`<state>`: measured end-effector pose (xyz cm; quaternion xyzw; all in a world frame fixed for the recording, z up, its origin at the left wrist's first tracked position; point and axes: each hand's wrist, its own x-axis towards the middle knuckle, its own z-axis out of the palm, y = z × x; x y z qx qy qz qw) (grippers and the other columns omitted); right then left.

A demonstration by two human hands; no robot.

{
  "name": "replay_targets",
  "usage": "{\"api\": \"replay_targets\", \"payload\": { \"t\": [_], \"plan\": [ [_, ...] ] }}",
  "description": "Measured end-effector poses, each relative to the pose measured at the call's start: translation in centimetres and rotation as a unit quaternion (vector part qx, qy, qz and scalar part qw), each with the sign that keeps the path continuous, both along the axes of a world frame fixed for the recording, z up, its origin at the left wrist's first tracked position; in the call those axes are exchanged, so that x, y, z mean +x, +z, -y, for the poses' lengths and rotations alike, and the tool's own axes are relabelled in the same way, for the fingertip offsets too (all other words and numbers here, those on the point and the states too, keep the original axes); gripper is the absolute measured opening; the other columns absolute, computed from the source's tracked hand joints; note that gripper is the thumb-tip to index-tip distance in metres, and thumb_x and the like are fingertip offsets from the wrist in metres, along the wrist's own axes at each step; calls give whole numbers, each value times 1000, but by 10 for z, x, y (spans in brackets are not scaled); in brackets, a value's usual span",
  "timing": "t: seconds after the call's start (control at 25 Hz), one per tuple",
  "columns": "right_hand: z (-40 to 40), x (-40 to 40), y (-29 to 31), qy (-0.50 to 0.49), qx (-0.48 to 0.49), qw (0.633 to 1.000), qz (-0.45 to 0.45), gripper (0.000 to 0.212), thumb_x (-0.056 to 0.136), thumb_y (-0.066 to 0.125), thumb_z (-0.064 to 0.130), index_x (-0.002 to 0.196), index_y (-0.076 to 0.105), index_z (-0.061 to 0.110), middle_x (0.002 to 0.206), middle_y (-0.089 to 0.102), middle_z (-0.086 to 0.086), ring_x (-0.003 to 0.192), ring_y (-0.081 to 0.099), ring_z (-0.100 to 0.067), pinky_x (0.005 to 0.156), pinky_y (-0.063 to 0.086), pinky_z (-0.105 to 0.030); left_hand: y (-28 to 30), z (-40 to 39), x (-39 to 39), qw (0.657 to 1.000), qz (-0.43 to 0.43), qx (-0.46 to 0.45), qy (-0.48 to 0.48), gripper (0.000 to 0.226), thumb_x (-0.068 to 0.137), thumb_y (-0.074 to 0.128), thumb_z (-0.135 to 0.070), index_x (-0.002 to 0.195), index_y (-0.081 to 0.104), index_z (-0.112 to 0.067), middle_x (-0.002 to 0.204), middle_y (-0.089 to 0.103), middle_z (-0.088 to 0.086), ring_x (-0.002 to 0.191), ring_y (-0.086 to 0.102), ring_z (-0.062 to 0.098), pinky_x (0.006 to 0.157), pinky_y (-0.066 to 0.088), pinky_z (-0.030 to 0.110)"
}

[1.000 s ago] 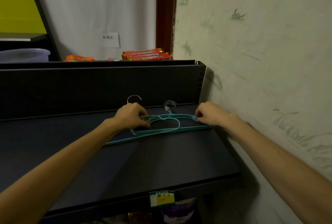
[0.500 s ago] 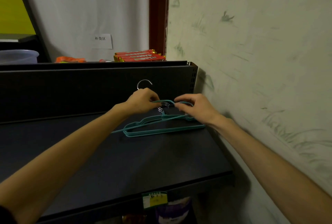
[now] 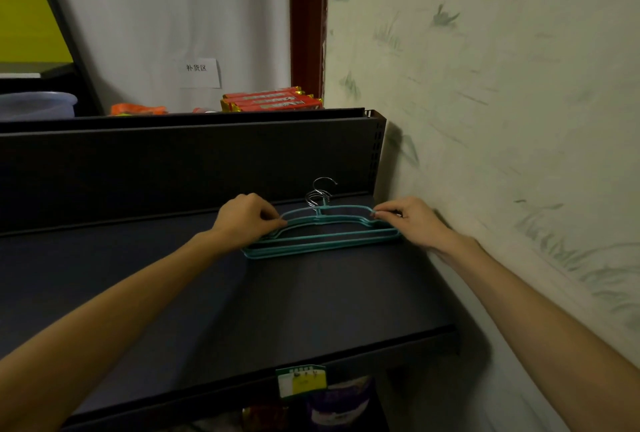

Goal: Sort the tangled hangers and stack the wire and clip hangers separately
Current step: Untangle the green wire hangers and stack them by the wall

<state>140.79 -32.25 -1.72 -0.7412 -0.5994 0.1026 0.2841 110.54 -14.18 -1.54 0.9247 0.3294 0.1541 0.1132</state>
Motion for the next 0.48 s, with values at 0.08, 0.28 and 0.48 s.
{"api": "replay_targets", "payload": {
  "t": [0.08, 0.28, 0.48],
  "plan": [
    [0, 1, 0, -3, -11, 1000, 13, 23, 97, 65, 30, 116, 76, 23, 111, 75, 7, 97, 66, -6, 86, 51, -27, 4, 3, -4, 1000, 14, 16, 15, 23, 91, 68, -45, 98, 79, -27, 89, 76, -10, 66, 64, 0, 56, 54, 21],
    [1, -4, 10, 2, -68, 992, 111, 27, 98, 63, 33, 121, 73, 25, 119, 72, 7, 104, 66, -12, 94, 53, -34, 10, 17, -7, 997, -42, 62, 13, 19, 92, 69, -42, 103, 78, -30, 91, 76, -11, 66, 63, -1, 54, 50, 17],
    [-9, -13, 23, 11, -125, 973, 195, 28, 93, 68, 35, 119, 74, 25, 113, 74, 5, 95, 67, -13, 81, 54, -30, 13, 18, -4, 996, -75, 42, 37, 19, 93, 67, -41, 101, 78, -28, 86, 74, -9, 66, 66, 3, 56, 56, 22]
  ]
}}
